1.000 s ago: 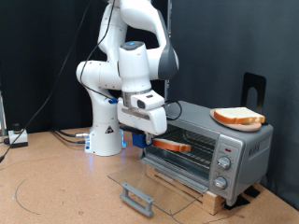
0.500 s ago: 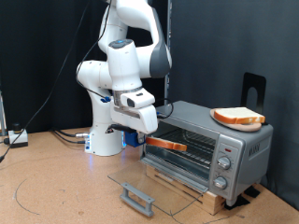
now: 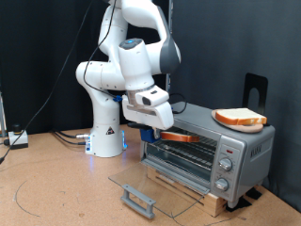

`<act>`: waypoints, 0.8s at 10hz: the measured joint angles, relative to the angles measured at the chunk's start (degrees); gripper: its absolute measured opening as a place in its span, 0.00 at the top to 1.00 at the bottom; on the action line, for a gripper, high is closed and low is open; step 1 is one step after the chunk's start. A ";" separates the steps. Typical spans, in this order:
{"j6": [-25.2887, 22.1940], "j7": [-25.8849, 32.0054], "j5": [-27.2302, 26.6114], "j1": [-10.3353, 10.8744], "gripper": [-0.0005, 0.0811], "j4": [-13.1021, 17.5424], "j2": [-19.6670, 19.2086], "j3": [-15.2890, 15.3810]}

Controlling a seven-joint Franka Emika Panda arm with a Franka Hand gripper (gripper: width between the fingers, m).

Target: Make a piece of toast with the oven

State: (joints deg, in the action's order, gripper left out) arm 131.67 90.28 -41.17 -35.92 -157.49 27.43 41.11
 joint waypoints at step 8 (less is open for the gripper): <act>6.19 -2.99 3.26 -5.72 0.51 -3.00 0.56 4.42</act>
State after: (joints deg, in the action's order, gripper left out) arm 137.86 87.30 -37.91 -41.64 -160.48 27.99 45.53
